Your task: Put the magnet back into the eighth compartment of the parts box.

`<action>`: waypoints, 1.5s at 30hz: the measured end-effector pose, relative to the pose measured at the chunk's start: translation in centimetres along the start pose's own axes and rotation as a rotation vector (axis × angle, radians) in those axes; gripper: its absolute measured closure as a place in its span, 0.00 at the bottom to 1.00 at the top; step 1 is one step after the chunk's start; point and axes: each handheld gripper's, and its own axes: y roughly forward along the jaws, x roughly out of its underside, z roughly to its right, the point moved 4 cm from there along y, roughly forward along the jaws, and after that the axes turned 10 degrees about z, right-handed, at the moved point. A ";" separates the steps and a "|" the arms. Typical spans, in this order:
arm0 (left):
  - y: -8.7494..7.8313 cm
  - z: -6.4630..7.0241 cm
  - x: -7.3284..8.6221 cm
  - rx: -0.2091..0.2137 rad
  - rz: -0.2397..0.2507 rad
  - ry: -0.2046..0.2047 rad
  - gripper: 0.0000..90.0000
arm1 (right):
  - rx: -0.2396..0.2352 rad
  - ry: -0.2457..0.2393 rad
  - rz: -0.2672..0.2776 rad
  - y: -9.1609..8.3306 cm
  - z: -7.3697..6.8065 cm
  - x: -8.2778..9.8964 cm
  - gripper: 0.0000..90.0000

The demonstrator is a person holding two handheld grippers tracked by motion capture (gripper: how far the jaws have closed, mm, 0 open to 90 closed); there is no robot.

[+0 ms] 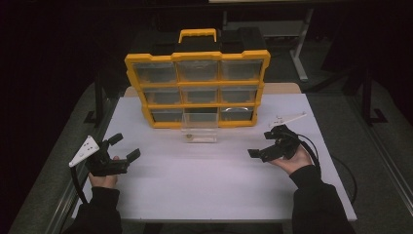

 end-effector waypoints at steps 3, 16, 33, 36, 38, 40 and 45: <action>0.0 0.0 0.0 0.001 0.001 0.001 0.00 | 0.007 0.006 0.008 -0.3 0.1 0.3 0.00; 0.0 0.0 0.0 0.001 0.001 0.000 0.00 | 0.059 0.045 0.066 -1.8 1.3 2.3 0.00; -0.1 -0.1 0.0 0.003 0.004 -0.009 0.00 | 0.115 0.059 0.129 -3.5 1.8 4.2 0.00; -0.1 0.0 0.0 0.004 0.004 -0.008 0.00 | 0.119 0.063 0.151 -3.7 1.9 4.5 0.00; 0.0 0.0 0.0 0.003 0.005 -0.008 0.00 | 0.124 0.062 0.168 -3.9 1.9 4.8 0.00; 0.0 0.0 0.0 0.004 0.005 -0.008 0.00 | 0.137 0.059 0.180 -4.2 2.0 5.0 0.00; -0.1 0.0 0.0 0.004 0.006 -0.008 0.00 | 0.144 0.061 0.240 -4.7 2.1 5.4 0.00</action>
